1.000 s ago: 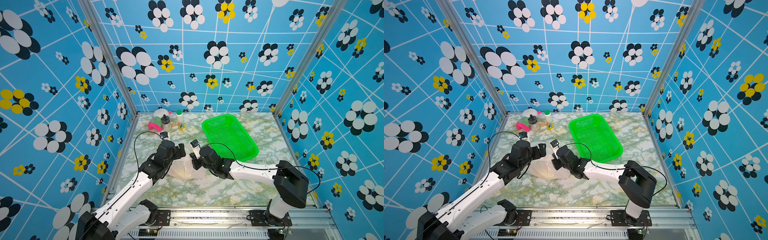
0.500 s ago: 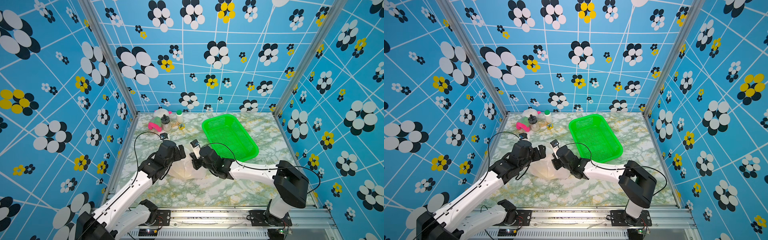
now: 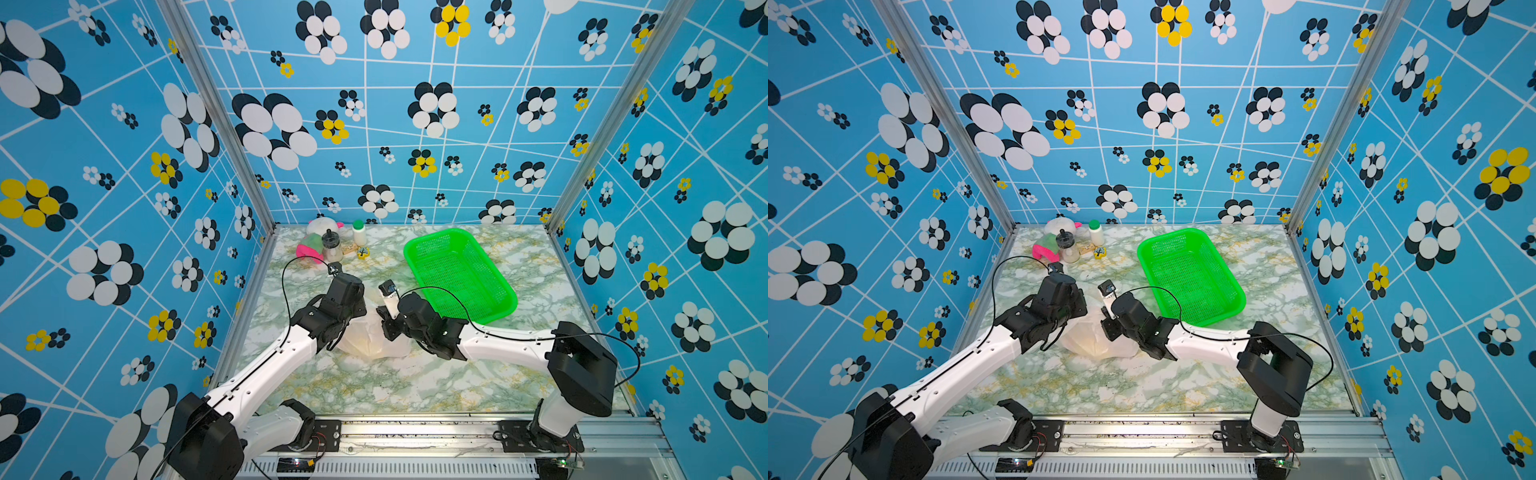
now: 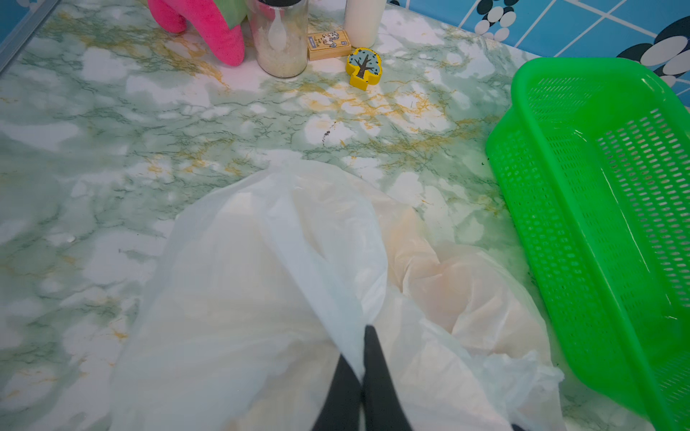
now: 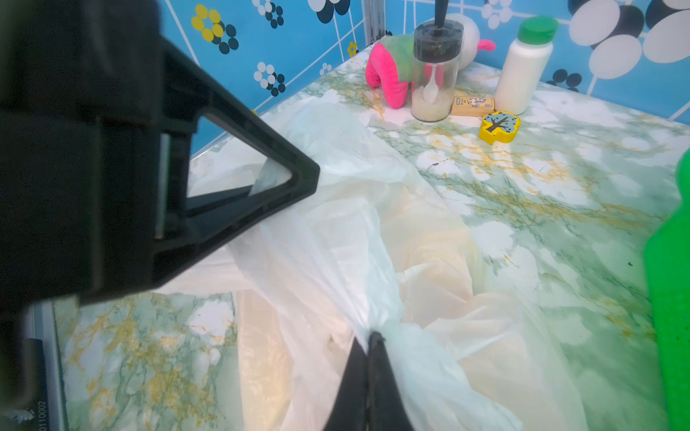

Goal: Untie the knot of the plastic bag and take out the fruit
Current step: Untie the plastic bag at the middle-left of the table.

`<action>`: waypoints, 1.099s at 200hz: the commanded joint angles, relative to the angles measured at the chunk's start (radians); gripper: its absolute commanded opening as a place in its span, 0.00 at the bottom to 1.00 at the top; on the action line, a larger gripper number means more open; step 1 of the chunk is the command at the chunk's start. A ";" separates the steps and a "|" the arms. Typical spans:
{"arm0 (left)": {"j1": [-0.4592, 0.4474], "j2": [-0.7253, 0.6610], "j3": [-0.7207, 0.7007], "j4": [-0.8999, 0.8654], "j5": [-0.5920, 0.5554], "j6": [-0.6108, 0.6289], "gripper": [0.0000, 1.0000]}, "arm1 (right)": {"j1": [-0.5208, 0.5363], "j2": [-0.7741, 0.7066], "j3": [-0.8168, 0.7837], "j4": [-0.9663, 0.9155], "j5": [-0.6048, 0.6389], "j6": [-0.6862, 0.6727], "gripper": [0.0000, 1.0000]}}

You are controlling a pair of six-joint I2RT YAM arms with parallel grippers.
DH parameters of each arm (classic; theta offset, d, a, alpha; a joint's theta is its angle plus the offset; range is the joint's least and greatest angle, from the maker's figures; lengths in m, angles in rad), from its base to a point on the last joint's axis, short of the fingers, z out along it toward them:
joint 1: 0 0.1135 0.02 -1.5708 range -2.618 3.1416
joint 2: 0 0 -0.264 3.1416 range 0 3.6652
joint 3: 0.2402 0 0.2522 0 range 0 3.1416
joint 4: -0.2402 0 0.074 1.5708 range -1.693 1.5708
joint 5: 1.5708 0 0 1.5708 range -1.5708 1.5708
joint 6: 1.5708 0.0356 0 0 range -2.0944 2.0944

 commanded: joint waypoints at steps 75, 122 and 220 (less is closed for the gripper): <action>0.293 -0.210 -0.088 -0.016 0.109 -0.003 0.00 | -0.070 -0.077 -0.113 0.039 0.097 0.042 0.00; 0.394 -0.250 -0.120 -0.003 0.193 -0.034 0.00 | -0.118 -0.136 -0.227 0.118 0.145 0.084 0.00; 0.487 -0.317 -0.158 0.024 0.314 -0.069 0.00 | -0.086 -0.281 -0.486 0.470 -0.043 0.004 0.05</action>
